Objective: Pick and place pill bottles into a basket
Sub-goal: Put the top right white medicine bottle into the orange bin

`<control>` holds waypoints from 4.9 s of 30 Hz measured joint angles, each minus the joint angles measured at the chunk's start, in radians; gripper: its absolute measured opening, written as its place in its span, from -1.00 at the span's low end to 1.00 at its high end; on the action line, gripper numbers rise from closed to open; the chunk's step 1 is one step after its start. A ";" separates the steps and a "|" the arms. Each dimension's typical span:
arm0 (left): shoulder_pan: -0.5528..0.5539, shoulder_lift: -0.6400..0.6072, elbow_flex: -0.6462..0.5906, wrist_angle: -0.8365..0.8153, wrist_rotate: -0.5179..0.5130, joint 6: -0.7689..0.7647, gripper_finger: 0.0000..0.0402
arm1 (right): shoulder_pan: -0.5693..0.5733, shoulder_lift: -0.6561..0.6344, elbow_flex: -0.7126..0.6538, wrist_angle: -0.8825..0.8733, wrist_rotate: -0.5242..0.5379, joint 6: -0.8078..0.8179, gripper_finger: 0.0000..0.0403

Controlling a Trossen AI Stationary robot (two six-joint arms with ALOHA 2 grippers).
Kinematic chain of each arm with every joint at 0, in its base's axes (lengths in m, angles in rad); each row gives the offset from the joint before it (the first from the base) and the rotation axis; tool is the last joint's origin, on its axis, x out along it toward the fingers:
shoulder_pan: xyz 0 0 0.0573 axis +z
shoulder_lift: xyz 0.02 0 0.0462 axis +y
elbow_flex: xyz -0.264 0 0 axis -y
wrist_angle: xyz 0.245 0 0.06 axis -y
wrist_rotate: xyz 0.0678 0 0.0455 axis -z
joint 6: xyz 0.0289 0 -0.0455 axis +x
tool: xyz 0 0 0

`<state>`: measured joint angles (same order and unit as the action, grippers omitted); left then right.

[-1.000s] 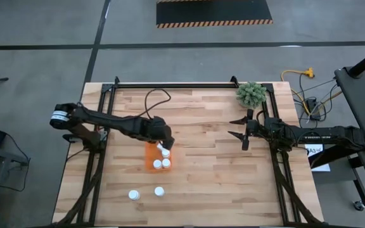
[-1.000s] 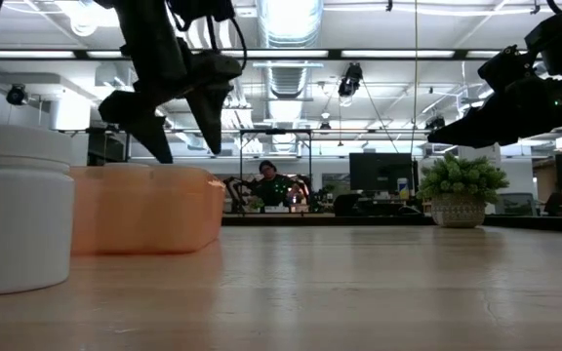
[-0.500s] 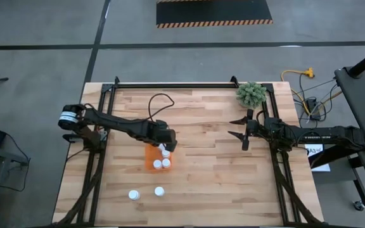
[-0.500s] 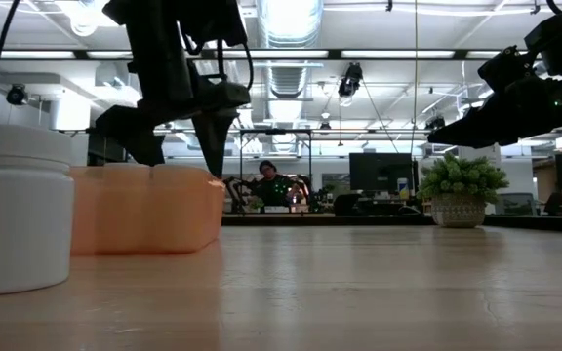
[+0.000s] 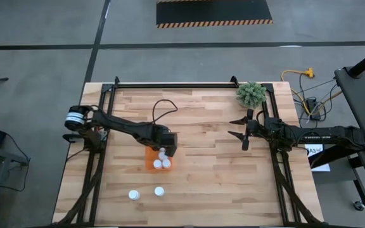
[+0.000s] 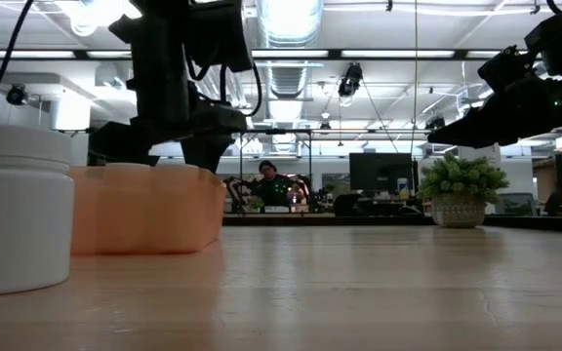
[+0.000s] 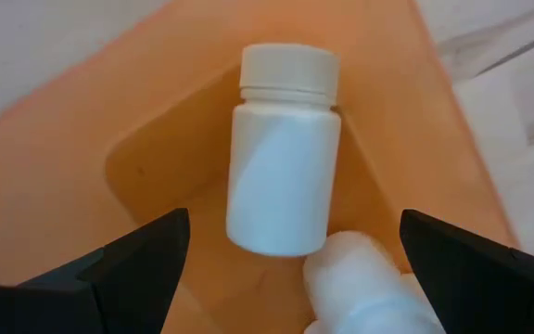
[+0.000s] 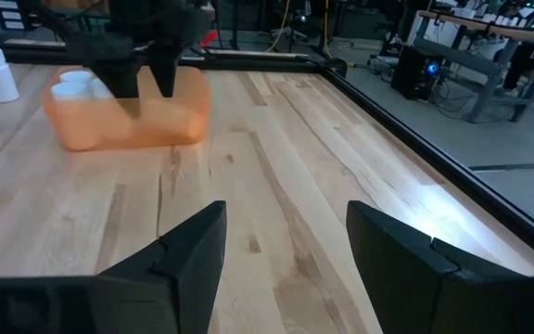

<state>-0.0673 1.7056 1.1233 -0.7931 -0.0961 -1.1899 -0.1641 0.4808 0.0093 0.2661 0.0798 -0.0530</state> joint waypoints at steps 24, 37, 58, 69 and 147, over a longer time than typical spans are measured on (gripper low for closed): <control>0.002 0.035 0.000 0.083 -0.002 0.020 0.85 | 0.000 -0.001 0.000 0.000 -0.001 0.000 0.07; 0.007 0.033 0.000 0.081 -0.019 0.050 0.84 | 0.000 -0.001 0.000 0.000 -0.001 0.000 0.07; 0.009 0.041 -0.012 0.078 -0.006 0.045 0.13 | 0.000 0.000 0.000 0.000 -0.001 0.000 0.07; 0.009 0.039 0.005 0.079 -0.004 0.044 -0.28 | 0.000 0.000 0.000 0.000 -0.001 0.000 0.07; -0.108 -0.149 -0.557 1.990 -0.077 1.108 -0.29 | 0.000 0.007 0.001 0.345 -0.086 0.407 0.07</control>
<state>-0.1753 1.5566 0.5658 1.1964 -0.1733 -0.0818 -0.1638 0.4874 0.0101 0.6115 -0.0060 0.3536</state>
